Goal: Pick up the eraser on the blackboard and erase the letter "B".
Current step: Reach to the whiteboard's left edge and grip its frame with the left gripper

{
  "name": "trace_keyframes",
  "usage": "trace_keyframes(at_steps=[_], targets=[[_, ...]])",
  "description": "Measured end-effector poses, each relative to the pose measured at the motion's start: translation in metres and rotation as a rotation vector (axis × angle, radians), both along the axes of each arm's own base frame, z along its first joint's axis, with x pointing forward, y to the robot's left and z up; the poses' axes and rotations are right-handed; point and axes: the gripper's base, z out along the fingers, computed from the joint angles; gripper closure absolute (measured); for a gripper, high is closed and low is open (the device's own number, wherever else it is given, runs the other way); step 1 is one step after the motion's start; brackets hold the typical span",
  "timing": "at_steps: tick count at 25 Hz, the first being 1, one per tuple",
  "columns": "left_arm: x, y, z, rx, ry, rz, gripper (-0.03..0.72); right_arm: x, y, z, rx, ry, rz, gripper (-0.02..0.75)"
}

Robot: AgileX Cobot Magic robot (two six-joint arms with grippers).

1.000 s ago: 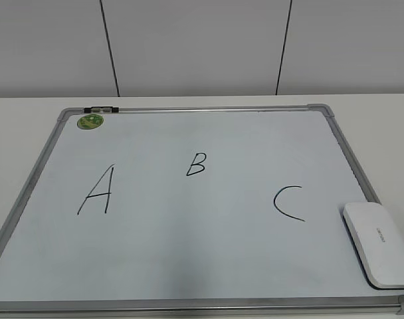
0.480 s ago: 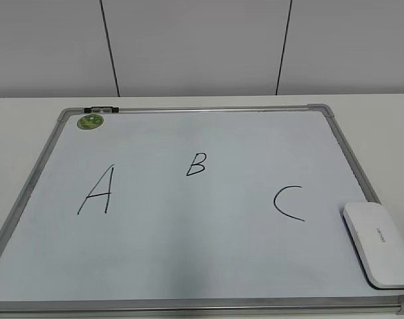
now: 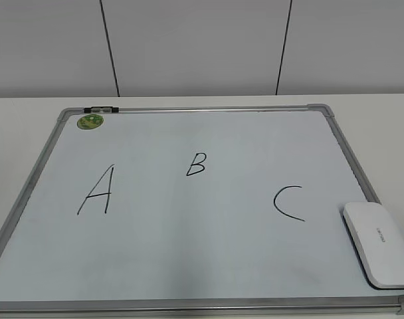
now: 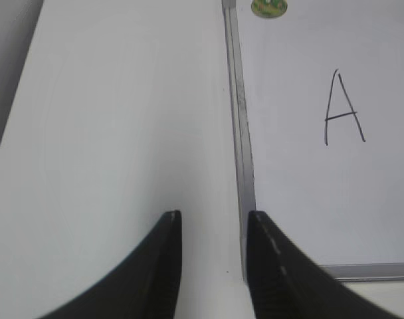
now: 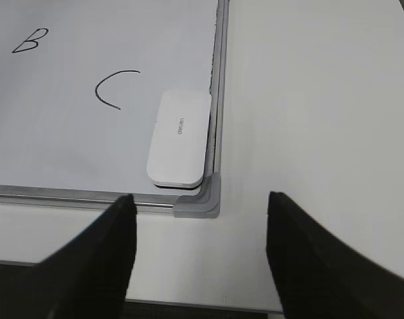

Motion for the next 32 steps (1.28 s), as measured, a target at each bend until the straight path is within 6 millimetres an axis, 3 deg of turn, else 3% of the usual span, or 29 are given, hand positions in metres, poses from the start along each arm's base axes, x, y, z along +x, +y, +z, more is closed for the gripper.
trace_keyframes(at_steps=[5, 13, 23, 32], targets=[[0.041, -0.001, -0.006, -0.032, 0.14, 0.03, 0.446, 0.0, 0.0, 0.0, 0.0, 0.0, 0.0, 0.277], [0.108, -0.003, 0.0, -0.048, 0.24, 0.049, 0.446, 0.0, 0.0, 0.0, 0.0, 0.0, 0.0, 0.277], [0.2, -0.008, -0.017, -0.092, 0.416, 0.064, 0.446, 0.0, 0.0, 0.0, 0.0, 0.0, 0.0, 0.277], [0.247, -0.01, -0.039, -0.088, 0.504, 0.07, 0.445, 0.0, 0.0, 0.0, 0.0, 0.0, 0.0, 0.277]])
